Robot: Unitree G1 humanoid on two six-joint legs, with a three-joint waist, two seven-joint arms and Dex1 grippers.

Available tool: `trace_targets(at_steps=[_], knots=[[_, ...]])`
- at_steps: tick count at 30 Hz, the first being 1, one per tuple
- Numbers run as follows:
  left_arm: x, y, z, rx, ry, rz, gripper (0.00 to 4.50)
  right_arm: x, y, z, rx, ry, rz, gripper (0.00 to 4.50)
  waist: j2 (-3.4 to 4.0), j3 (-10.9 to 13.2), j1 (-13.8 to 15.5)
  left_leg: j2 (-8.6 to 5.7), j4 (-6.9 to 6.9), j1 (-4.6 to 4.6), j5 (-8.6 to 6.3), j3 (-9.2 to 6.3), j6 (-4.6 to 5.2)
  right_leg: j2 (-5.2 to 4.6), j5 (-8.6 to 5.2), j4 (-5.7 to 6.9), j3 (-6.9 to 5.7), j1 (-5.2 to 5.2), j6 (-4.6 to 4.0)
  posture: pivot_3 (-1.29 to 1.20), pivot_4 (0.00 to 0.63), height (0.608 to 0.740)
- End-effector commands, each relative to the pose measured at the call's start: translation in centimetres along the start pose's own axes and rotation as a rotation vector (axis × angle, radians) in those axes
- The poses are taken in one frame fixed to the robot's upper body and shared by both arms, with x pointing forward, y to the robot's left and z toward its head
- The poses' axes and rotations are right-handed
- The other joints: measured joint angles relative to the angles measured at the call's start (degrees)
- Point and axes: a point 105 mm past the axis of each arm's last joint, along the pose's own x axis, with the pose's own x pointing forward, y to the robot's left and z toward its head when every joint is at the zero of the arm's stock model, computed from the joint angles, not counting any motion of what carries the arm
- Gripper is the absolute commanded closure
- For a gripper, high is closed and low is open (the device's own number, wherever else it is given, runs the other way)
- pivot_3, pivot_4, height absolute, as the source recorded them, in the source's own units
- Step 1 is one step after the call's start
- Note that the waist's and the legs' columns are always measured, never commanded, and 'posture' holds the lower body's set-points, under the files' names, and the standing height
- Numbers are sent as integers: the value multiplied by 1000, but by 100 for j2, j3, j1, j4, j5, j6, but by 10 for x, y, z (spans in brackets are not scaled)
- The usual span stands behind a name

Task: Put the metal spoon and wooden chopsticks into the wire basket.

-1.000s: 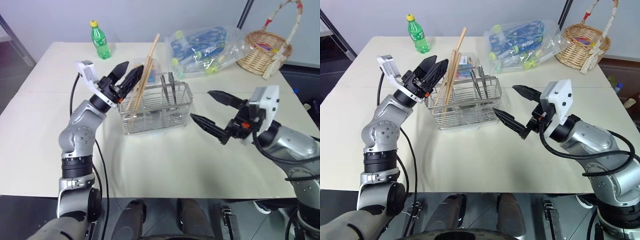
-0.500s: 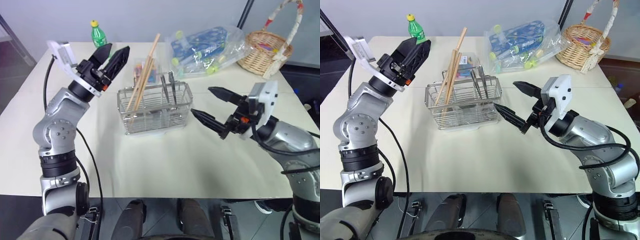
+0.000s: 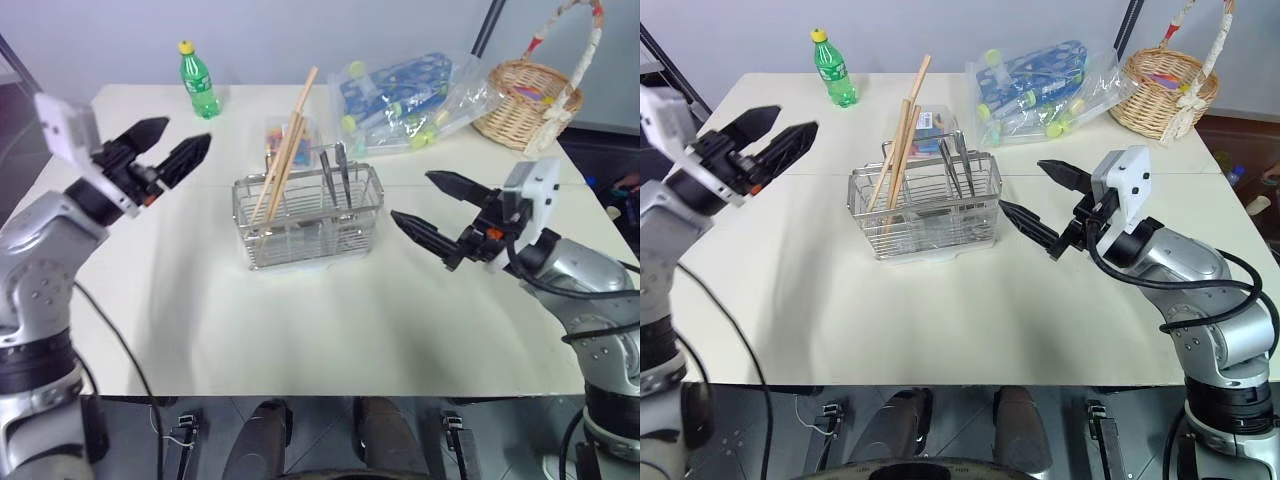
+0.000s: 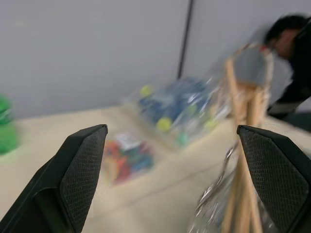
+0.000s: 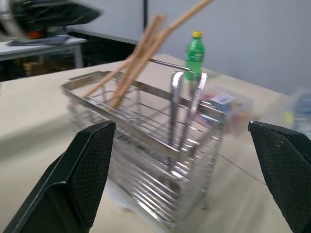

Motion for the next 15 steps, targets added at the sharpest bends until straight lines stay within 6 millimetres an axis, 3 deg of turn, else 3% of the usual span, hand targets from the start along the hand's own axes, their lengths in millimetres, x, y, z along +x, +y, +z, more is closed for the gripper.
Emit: trace_targets(at_steps=[1, 8, 15], knots=[[-17, -9, 5, 30, 2, -13, 14, -4, -5, 7, -10, -39, -30, 0, 0, 0, 3, 0, 0, 0, 0, 0, 0, 0, 0, 0, 1, 0, 0, 0, 150, 740], [-40, -32, -14, -45, 59, -35, 14, -9, 1, 1, 39, -13, -2, 0, 1, 1, 11, 2, 1, -1, 0, 0, 0, -1, -1, -2, 1, 0, -2, 0, 150, 740], [-56, -50, -29, -117, 94, -42, 14, -16, 26, -9, 103, 32, 64, 0, 2, 1, 9, 4, 0, -1, -1, 2, 1, -2, -4, -4, 2, 0, -7, 0, 150, 740]])
